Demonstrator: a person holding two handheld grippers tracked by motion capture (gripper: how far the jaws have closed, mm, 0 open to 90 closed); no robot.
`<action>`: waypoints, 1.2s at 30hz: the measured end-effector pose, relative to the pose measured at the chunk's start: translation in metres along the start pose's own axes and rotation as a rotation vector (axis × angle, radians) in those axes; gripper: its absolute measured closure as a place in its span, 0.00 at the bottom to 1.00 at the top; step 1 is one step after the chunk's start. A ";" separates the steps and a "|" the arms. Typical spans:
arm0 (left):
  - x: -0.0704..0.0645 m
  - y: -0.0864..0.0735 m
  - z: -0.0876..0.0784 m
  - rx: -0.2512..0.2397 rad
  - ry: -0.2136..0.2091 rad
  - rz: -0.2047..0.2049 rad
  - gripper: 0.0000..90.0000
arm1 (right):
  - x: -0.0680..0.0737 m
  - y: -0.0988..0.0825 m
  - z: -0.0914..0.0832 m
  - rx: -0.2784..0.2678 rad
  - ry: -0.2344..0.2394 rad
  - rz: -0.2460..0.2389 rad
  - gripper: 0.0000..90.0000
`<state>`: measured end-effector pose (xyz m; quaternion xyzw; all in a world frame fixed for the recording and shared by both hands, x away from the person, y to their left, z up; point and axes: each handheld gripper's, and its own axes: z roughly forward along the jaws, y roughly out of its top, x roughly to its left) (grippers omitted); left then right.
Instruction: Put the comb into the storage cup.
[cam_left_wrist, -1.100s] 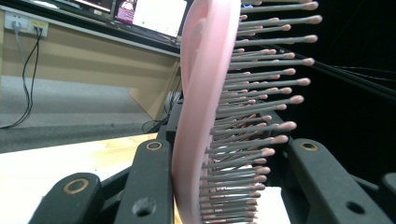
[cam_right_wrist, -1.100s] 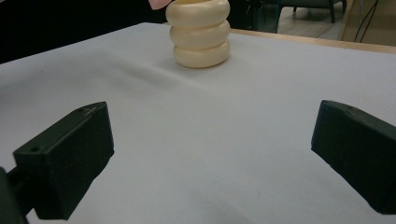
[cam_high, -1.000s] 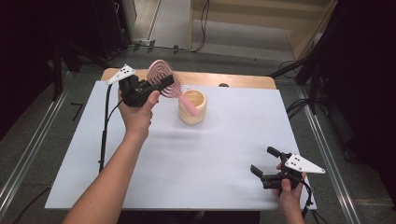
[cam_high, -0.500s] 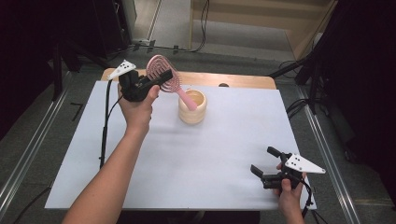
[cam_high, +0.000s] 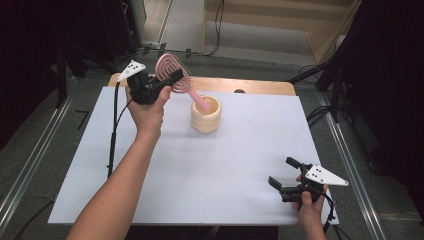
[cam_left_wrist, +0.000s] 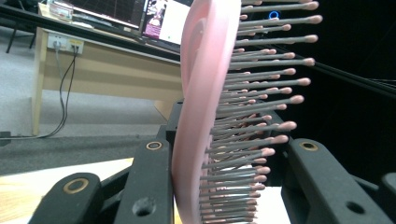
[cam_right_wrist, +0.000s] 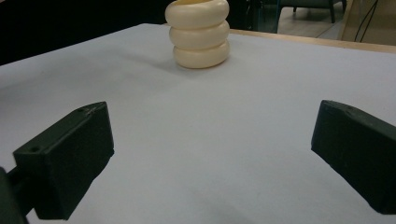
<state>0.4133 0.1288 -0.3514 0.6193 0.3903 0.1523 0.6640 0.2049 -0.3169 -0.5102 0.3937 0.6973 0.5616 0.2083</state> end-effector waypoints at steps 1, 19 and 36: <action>0.000 0.000 0.001 -0.003 0.005 0.004 0.72 | 0.000 0.000 0.000 0.001 0.002 0.003 0.00; 0.001 -0.017 0.020 0.039 0.033 0.075 0.72 | -0.001 0.000 0.000 -0.003 0.000 0.003 0.00; 0.007 -0.039 0.029 0.087 0.048 0.074 0.72 | -0.001 0.000 0.000 -0.003 0.002 0.003 0.00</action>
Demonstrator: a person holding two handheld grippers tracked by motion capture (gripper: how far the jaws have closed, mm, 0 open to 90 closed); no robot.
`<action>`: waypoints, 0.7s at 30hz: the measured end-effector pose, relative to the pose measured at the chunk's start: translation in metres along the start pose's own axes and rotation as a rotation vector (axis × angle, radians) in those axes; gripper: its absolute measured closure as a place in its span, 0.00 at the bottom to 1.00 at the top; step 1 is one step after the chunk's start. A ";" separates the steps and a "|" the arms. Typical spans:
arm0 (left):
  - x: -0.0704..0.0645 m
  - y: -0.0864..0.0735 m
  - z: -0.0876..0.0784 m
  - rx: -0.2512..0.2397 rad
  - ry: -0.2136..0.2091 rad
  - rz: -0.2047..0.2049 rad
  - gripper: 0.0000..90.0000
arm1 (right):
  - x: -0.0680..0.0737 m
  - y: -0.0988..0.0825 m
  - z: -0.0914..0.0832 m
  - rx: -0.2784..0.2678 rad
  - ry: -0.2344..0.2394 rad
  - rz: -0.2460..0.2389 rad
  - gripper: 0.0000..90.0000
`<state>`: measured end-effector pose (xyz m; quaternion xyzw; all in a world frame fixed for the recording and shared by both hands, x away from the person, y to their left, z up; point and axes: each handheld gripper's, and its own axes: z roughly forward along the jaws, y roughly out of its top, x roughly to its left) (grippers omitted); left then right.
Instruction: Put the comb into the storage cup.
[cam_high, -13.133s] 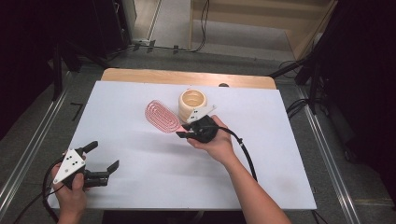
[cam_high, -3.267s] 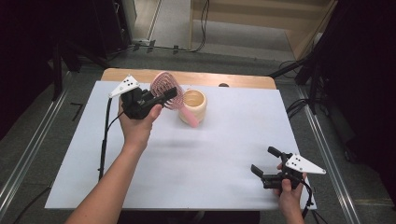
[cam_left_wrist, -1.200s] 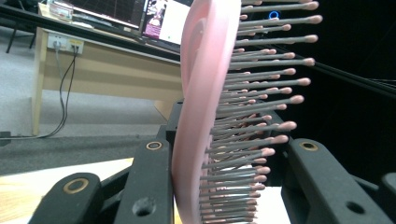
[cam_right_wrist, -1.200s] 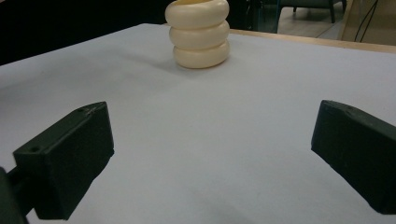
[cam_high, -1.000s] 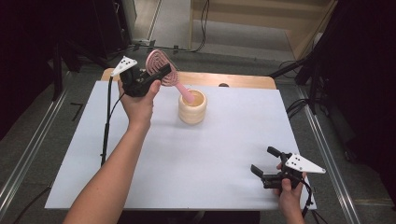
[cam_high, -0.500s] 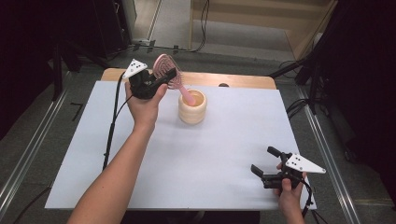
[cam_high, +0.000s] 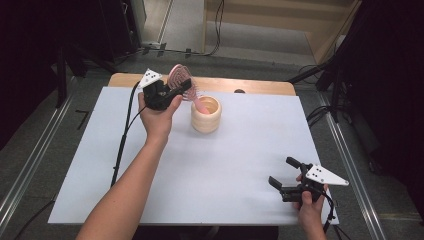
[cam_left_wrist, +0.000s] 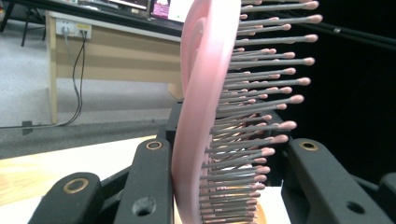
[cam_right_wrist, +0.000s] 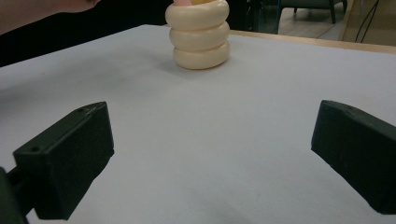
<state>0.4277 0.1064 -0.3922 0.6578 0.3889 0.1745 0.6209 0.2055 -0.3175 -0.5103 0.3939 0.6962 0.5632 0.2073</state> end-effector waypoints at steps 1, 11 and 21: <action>0.001 -0.001 0.000 0.003 0.000 -0.002 0.72 | 0.000 0.000 0.000 0.000 0.000 0.000 0.00; -0.002 -0.008 0.005 0.030 0.002 0.015 0.72 | 0.000 0.000 0.000 0.001 0.000 0.001 0.00; -0.008 -0.015 0.012 0.056 -0.008 0.030 0.72 | 0.000 0.000 0.000 -0.001 0.001 0.000 0.00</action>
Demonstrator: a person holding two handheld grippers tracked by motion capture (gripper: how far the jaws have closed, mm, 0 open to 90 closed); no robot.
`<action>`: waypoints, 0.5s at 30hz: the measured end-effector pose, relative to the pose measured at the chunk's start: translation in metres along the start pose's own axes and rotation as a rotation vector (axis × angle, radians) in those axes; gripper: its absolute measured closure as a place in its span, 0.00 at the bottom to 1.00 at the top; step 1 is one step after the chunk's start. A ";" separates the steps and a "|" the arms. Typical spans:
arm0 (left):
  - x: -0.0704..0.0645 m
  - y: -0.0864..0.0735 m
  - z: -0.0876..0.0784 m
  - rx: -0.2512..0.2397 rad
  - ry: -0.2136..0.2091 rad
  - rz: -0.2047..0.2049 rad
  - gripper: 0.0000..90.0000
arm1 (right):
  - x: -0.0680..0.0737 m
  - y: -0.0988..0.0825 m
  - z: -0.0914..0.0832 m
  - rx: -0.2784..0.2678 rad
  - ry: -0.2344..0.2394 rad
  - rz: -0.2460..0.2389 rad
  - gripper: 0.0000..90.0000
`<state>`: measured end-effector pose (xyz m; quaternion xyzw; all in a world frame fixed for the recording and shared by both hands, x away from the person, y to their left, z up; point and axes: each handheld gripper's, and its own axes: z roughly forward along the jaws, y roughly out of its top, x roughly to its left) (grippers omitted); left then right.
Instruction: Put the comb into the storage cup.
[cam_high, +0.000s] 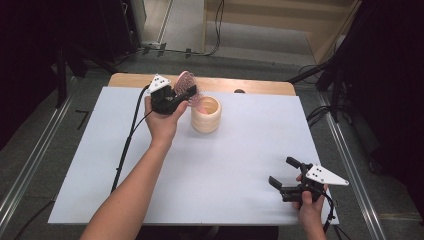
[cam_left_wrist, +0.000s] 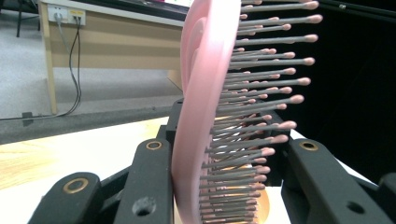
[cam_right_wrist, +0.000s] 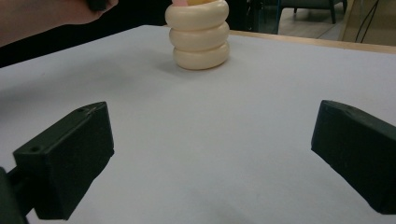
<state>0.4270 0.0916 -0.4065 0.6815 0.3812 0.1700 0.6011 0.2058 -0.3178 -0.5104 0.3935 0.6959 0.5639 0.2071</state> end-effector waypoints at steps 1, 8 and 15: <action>0.000 -0.001 0.001 -0.002 -0.002 -0.002 0.72 | 0.000 0.000 0.000 0.002 0.001 0.002 0.00; -0.004 -0.005 0.006 0.017 0.001 0.008 0.72 | 0.000 0.000 0.000 0.003 0.000 0.004 0.00; -0.007 -0.010 0.011 0.039 -0.006 0.020 0.72 | 0.000 0.000 0.001 0.003 -0.002 -0.004 0.00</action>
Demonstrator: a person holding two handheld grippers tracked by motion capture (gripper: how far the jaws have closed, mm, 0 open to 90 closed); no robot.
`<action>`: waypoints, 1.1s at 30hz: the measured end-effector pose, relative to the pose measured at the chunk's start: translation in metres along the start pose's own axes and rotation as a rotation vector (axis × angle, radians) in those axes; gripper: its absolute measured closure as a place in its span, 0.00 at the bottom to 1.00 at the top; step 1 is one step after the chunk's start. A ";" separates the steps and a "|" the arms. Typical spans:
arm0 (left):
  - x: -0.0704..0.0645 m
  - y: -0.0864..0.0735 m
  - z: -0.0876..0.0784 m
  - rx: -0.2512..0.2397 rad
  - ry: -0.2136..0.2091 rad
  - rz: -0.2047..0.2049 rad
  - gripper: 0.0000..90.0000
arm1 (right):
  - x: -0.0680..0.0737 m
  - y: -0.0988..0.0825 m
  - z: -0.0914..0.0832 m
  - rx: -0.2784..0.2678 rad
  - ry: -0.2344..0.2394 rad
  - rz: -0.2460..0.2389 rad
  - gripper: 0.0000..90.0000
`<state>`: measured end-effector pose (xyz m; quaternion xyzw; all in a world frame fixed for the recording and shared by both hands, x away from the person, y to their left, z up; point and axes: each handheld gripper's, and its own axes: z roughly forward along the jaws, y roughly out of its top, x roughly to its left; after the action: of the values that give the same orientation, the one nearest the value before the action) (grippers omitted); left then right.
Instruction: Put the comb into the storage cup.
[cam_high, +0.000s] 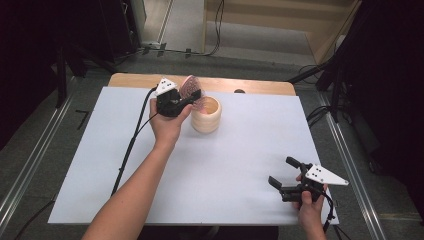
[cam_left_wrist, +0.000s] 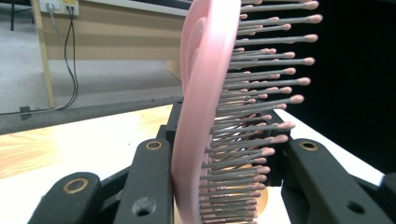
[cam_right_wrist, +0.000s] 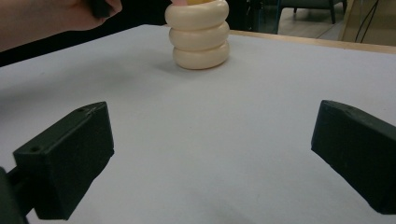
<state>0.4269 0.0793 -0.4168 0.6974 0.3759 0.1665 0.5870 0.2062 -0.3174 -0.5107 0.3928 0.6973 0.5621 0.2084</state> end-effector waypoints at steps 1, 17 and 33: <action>0.000 0.000 0.001 0.002 -0.001 -0.001 0.72 | 0.000 0.000 0.000 0.000 0.000 0.000 0.00; 0.000 -0.007 0.009 -0.011 -0.034 0.000 0.71 | 0.000 0.000 0.001 -0.001 0.001 0.000 0.00; 0.006 -0.005 0.005 0.071 0.069 -0.023 0.38 | 0.000 0.000 0.001 -0.001 0.001 0.002 0.00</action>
<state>0.4327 0.0806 -0.4246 0.7071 0.4096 0.1701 0.5507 0.2070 -0.3170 -0.5113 0.3929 0.6968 0.5629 0.2078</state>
